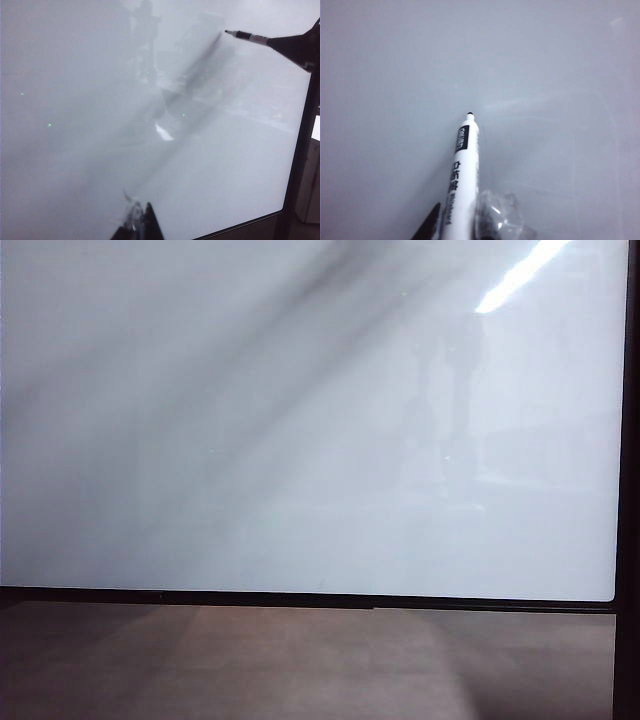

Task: Reach to the right to find the marker pen, pick it up, and write the number 9 on the whiteboard.

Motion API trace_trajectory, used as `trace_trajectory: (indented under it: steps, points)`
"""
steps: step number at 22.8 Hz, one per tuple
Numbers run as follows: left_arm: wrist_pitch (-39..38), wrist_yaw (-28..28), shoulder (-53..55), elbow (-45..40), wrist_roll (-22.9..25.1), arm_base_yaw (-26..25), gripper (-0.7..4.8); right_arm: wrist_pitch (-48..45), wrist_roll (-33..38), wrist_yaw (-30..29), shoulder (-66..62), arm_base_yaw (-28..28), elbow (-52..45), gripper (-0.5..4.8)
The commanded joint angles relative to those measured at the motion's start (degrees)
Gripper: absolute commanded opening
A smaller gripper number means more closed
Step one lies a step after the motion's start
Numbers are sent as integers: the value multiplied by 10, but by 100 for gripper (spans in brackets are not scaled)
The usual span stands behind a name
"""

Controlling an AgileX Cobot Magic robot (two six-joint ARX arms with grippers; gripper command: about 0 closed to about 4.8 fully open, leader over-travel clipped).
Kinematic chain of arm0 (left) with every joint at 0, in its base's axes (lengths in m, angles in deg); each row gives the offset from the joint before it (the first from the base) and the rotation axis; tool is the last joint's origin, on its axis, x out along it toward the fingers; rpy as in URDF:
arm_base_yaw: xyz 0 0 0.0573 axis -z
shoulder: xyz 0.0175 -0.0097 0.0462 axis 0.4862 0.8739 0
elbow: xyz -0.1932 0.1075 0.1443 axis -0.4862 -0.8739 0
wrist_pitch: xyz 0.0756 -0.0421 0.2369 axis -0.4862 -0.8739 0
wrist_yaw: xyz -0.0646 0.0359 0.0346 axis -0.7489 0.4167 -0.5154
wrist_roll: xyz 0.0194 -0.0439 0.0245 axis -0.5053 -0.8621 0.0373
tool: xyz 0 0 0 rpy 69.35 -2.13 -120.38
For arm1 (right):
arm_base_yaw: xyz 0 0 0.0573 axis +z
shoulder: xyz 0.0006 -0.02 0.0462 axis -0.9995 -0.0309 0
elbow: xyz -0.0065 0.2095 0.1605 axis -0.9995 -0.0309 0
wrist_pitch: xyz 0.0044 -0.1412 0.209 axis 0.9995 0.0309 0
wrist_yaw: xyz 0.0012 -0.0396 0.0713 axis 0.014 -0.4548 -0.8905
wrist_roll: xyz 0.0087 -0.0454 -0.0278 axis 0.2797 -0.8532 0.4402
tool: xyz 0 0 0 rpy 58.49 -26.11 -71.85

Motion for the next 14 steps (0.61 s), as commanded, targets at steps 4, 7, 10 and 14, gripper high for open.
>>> trace_trajectory:
  steps: [4, 7, 10, 14]
  points:
    - [7, -2, 0, 1, -2, -1, -5, -6, -2, 12, -7, -1, 5, -6]
    - [7, -2, 0, 1, -2, -1, -5, 0, -2, 14, -8, -1, 5, -6]
    - [7, -2, 0, 1, -2, -1, -5, 3, -2, 14, -8, -1, 4, -6]
    - [7, -2, 0, 1, -2, -1, -5, 19, -2, 14, -8, -6, 4, -6]
